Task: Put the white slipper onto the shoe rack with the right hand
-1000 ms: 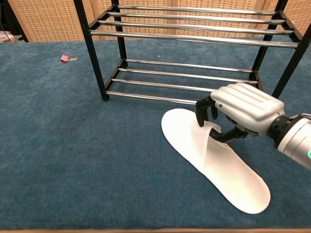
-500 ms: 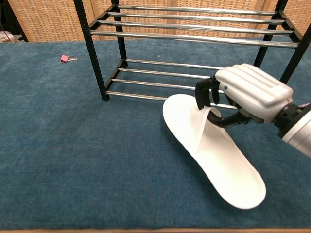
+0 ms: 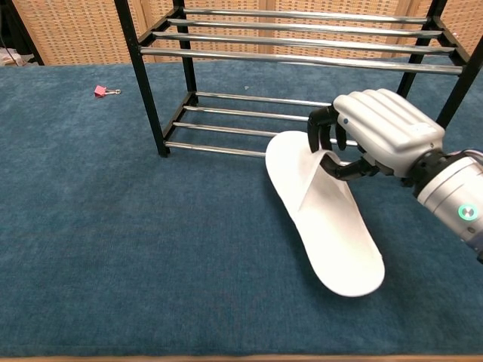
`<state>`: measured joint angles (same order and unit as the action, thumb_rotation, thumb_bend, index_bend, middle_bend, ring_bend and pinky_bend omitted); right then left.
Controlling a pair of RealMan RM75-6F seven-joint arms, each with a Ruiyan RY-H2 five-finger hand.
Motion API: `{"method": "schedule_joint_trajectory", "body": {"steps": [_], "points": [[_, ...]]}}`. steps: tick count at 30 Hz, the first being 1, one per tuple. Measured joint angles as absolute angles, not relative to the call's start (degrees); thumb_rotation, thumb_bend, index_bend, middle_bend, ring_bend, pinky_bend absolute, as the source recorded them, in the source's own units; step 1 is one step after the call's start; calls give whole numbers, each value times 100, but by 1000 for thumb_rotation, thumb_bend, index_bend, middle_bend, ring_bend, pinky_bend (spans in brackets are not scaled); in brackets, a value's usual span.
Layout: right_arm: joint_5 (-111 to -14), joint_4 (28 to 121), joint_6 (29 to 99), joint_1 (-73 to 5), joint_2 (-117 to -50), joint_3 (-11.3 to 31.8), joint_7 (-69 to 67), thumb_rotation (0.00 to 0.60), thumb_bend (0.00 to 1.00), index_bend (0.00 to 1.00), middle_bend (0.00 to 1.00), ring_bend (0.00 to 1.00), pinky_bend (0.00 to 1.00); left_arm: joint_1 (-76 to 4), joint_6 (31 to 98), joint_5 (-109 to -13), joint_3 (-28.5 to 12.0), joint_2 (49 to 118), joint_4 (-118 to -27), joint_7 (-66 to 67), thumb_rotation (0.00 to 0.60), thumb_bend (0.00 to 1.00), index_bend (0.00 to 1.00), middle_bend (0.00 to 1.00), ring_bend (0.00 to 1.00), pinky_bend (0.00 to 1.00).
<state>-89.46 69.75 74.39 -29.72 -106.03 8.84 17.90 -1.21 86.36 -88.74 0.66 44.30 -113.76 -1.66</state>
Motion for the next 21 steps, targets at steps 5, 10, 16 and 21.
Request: {"method": "schedule_joint_trajectory", "body": {"steps": [5,10,16,21], "points": [[-8578,6859,7343,-2986,-10805,1086,1908,600,510,626,592,574,651,-128,8601,-8867,78,4421,-11377,-189,600,0,0,0,0,4],[-8135,6707,7351,-3037,-11114,1477,2004,600,511,628,595,575,651,-127,8605,-8819,64,4418,-11359,-218,600,0,0,0,0,4],[-7854,6537,7287,-3175,-11267,1722,1999,600,511,632,599,578,651,-135,8585,-8771,52,4413,-11344,-240,600,0,0,0,0,4],[-7632,6392,7188,-3313,-11322,1904,1986,600,511,633,600,579,651,-148,8552,-8720,40,4413,-11330,-252,600,0,0,0,0,4]]}}
